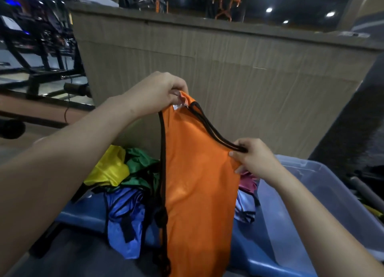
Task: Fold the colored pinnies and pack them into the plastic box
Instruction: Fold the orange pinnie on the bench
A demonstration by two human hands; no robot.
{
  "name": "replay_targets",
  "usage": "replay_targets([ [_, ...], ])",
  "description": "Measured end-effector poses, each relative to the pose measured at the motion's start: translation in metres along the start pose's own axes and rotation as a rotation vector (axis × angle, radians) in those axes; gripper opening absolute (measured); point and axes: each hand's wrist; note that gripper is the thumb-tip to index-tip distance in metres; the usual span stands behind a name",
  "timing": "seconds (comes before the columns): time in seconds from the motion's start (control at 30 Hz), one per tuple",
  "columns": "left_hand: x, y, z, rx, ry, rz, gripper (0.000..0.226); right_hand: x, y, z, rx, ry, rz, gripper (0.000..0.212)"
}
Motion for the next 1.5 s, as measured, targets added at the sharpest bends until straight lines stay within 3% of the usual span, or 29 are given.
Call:
replay_targets([
  [0.33, 0.029, 0.022, 0.086, 0.080, -0.150, 0.003, 0.018, -0.001, -0.004, 0.074, -0.010, -0.164, 0.028, 0.012],
  [0.83, 0.058, 0.052, 0.153, 0.116, -0.184, 0.037, 0.020, -0.008, -0.013, 0.150, 0.008, -0.286, 0.048, 0.010],
  [1.17, 0.087, 0.046, 0.095, 0.159, -0.098, -0.076, 0.020, 0.012, -0.045, 0.118, 0.068, -0.173, -0.094, 0.014],
  [1.5, 0.113, 0.018, -0.041, 0.277, 0.014, -0.073, 0.025, 0.040, -0.082, 0.041, 0.078, -0.081, -0.185, 0.024],
])
Point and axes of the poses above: each hand's wrist, its own z-axis towards the middle knuckle, its own x-axis out of the palm, y = z × x, and after that the axes turned 7 degrees about -y, right-handed
